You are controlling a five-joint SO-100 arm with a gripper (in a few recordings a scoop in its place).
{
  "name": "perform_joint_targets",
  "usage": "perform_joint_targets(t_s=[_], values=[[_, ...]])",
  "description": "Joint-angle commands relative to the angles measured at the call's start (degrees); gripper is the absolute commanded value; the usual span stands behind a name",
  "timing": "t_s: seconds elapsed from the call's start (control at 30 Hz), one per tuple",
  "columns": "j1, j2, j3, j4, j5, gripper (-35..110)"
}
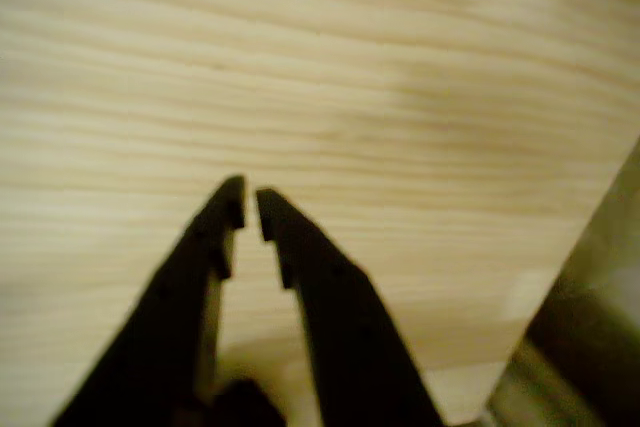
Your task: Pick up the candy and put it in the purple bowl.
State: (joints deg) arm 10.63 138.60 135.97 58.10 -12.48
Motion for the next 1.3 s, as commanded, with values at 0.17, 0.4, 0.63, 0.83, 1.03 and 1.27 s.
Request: perform_joint_targets(t_s=[0.17,0.4,0.63,0.83,1.03,1.27], values=[[4.5,8.8,5.4,-1.9,3.9,-1],[5.7,20.2,13.8,-0.4,7.8,-1],[5.8,30.6,21.7,1.4,9.2,-1],[4.9,36.9,26.2,3.3,11.6,-1],[4.7,43.5,30.0,7.1,14.0,-1],[2.5,47.2,31.6,10.8,15.2,-1]])
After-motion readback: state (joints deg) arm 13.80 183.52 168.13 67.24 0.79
